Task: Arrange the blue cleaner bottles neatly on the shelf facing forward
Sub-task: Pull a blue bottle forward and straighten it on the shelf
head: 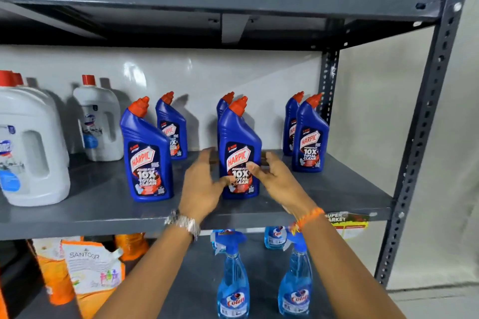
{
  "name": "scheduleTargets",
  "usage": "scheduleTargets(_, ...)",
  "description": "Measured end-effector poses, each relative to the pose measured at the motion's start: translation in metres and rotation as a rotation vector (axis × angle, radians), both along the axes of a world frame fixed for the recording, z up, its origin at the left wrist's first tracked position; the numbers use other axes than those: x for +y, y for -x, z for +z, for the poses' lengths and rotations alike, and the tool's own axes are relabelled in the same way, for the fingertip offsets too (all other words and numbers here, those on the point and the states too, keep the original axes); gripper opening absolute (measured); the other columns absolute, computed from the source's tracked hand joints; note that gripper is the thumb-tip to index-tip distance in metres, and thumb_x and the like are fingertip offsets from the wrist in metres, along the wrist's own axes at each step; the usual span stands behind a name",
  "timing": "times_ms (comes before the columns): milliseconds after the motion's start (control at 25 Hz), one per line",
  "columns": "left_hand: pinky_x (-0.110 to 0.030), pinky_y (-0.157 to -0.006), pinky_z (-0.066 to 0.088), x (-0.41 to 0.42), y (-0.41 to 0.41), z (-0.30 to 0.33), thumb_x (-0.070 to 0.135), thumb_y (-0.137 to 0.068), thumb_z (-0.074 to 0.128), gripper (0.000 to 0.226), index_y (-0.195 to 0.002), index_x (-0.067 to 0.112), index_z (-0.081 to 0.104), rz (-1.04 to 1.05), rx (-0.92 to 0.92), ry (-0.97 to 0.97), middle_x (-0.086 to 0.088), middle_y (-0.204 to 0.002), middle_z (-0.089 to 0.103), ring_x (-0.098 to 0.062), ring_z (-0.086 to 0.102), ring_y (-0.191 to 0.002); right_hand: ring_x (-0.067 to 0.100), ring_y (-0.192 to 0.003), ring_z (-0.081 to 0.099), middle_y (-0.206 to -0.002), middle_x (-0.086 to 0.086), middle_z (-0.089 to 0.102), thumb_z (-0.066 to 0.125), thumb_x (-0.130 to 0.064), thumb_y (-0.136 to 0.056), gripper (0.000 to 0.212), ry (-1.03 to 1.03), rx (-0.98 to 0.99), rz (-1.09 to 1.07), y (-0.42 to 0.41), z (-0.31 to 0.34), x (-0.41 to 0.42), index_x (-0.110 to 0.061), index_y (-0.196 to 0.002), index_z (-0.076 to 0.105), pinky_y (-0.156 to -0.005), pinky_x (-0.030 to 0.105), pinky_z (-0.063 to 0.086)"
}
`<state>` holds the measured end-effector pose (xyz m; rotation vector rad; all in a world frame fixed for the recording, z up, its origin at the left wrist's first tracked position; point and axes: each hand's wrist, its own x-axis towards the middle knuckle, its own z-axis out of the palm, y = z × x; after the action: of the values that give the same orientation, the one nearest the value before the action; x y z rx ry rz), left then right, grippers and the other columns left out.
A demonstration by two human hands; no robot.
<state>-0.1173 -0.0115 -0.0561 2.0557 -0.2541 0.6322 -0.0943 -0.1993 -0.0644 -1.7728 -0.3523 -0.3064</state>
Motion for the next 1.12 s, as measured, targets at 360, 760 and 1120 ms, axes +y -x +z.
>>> scheduleTargets(360,-0.036,-0.106,0.047,-0.178,-0.059,0.024,0.014,-0.087,0.069,0.068,-0.144,0.006,0.033,-0.225,0.298,-0.167,-0.014,-0.141,0.057,-0.032,0.058,-0.128,0.032,-0.111,0.063,-0.130,0.021,0.059,0.052,-0.032,-0.100,0.040,-0.310,0.044,-0.327,-0.091,0.021,-0.151,-0.007,-0.127,0.040,-0.093,0.050,0.055)
scheduleTargets(760,-0.040,-0.102,0.053,-0.194,-0.081,0.015,0.019,-0.073,0.084,0.059,-0.127,0.016,0.061,-0.290,0.275,-0.126,-0.008,-0.126,0.072,-0.025,0.068,-0.115,0.022,-0.105,0.075,-0.118,0.012,0.074,0.047,-0.049,-0.094,0.053,-0.223,0.085,-0.018,-0.056,-0.002,-0.182,-0.010,-0.129,0.058,-0.084,0.035,0.062)
scheduleTargets(1120,-0.041,-0.106,0.051,-0.196,-0.037,0.003,0.017,-0.078,0.080,0.062,-0.134,0.019,0.054,-0.309,0.248,-0.062,-0.003,-0.130,0.068,-0.020,0.064,-0.119,0.019,-0.113,0.069,-0.127,0.007,0.069,0.048,-0.058,-0.085,0.066,-0.172,0.038,-0.009,-0.011,-0.012,-0.186,-0.019,-0.138,0.051,-0.094,0.045,0.059)
